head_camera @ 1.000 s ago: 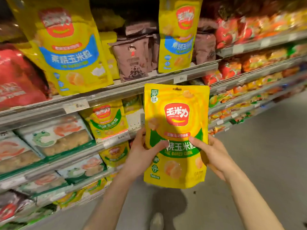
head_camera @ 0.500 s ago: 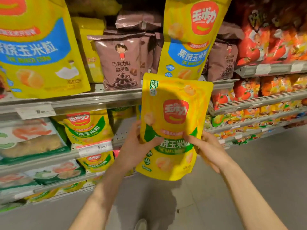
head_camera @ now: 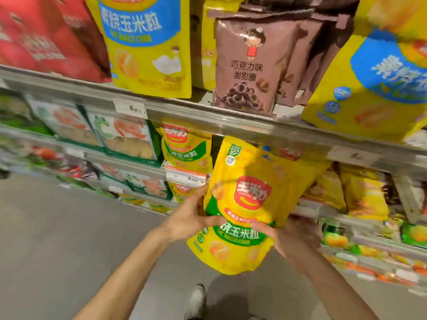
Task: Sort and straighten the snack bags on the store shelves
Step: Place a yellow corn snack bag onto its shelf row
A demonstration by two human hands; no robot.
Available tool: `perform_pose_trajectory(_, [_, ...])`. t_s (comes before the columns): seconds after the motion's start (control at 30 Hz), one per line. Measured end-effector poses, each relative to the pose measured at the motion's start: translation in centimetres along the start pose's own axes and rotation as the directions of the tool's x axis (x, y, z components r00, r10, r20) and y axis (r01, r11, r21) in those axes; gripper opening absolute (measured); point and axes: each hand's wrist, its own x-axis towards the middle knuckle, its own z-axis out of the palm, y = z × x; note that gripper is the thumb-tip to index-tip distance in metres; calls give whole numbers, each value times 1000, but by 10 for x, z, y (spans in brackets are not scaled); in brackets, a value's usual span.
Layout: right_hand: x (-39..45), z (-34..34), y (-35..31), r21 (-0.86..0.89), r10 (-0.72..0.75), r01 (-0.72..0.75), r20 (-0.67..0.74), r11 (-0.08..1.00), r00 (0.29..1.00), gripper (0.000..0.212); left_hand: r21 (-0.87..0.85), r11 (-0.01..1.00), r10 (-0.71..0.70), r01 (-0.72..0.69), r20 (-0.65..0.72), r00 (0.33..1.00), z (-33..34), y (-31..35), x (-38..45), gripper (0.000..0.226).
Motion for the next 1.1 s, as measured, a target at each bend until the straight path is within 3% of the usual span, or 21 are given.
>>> perform_pose_trajectory(0.1, [12, 3, 16, 53, -32, 27, 89, 998, 995, 46, 83, 996, -32, 32, -6, 999, -4, -15, 13, 72])
perform_pose_trajectory(0.2, [28, 8, 21, 94, -56, 56, 2, 994, 998, 43, 212, 977, -34, 32, 7, 999, -13, -12, 31, 69])
perform_pose_trajectory(0.27, [40, 13, 19, 101, -86, 94, -77, 991, 993, 41, 394, 918, 48, -44, -2, 999, -22, -6, 44, 60])
perform_pose_trajectory(0.33, [52, 18, 16, 116, -100, 119, -161, 986, 982, 35, 703, 694, 248, -154, -33, 968, -37, -6, 57, 63])
perform_pose_trajectory(0.43, [65, 21, 11, 145, -122, 162, -251, 976, 960, 27, 958, 189, 609, -215, 58, 791, -65, -5, 78, 61])
perform_pose_trajectory(0.5, [71, 25, 9, 139, -143, 188, -282, 972, 949, 27, 981, -9, 658, -193, 151, 737, -78, 3, 86, 64])
perform_pose_trajectory(0.57, [77, 31, 8, 131, -151, 202, -321, 970, 935, 27, 971, -167, 636, -173, 241, 733, -87, 9, 94, 76])
perform_pose_trajectory(0.67, [85, 39, 6, 135, -157, 224, -386, 965, 909, 36, 929, -339, 557, -146, 323, 765, -93, 14, 105, 88])
perform_pose_trajectory(0.77, [90, 42, -1, 165, -169, 264, -439, 950, 883, 61, 860, -483, 487, -163, 419, 767, -97, 23, 112, 81])
perform_pose_trajectory(0.97, [101, 43, -14, 246, -157, 318, -509, 916, 846, 41, 792, -588, 257, -165, 377, 890, -91, 45, 120, 71])
perform_pose_trajectory(1.1, [105, 45, -17, 284, -125, 325, -548, 902, 827, 35, 758, -630, 343, -172, 470, 813, -97, 37, 123, 64])
